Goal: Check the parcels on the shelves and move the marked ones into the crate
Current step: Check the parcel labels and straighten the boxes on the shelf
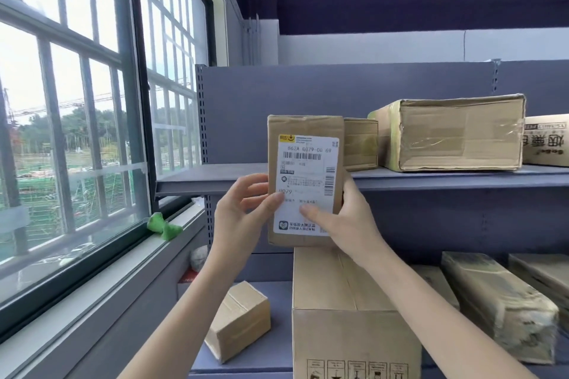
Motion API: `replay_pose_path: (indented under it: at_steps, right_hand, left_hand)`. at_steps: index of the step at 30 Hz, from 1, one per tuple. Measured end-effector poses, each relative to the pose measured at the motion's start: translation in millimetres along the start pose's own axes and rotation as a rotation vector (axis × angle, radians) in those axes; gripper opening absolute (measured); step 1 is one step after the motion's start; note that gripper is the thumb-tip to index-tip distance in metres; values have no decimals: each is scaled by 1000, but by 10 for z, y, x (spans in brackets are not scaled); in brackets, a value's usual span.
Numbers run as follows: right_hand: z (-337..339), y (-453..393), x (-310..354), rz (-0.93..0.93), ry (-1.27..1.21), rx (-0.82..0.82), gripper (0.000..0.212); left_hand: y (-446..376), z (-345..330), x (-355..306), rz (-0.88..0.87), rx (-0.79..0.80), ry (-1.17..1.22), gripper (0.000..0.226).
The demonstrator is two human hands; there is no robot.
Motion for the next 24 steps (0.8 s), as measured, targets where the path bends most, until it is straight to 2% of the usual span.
replay_pose_path:
  at_steps: [2, 5, 10, 15, 18, 21, 24]
  right_hand:
    - [31, -4, -41, 4, -61, -22, 59]
    - [17, 8, -103, 18, -139, 10, 56]
    - [-36, 17, -156, 39, -168, 36, 59]
    - [28, -53, -119, 46, -105, -1, 77]
    - [100, -161, -64, 50, -155, -19, 94]
    - [144, -266, 22, 115, -160, -38, 110]
    - [207, -355, 99, 189, -126, -125, 90]
  left_hand:
    - [-40, 19, 8, 9, 35, 19, 26]
    - [-85, 16, 57, 43, 84, -1, 38]
    - [-56, -48, 102, 93, 128, 147, 46]
    - [-92, 26, 52, 42, 222, -78, 74]
    - [-123, 72, -19, -12, 232, -280, 74]
    - [-132, 83, -98, -63, 190, -327, 62]
    - [-183, 133, -195, -66, 92, -202, 53]
Point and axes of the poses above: each hand's wrist, its own y-axis away from the middle knuckle, its own z-axis out of the back of the hand, x = y × z, the point moved 2 cm from there along -y, towards the middle knuckle, and after that the axes turned 3 degrees about z, right-handed, at the moved point
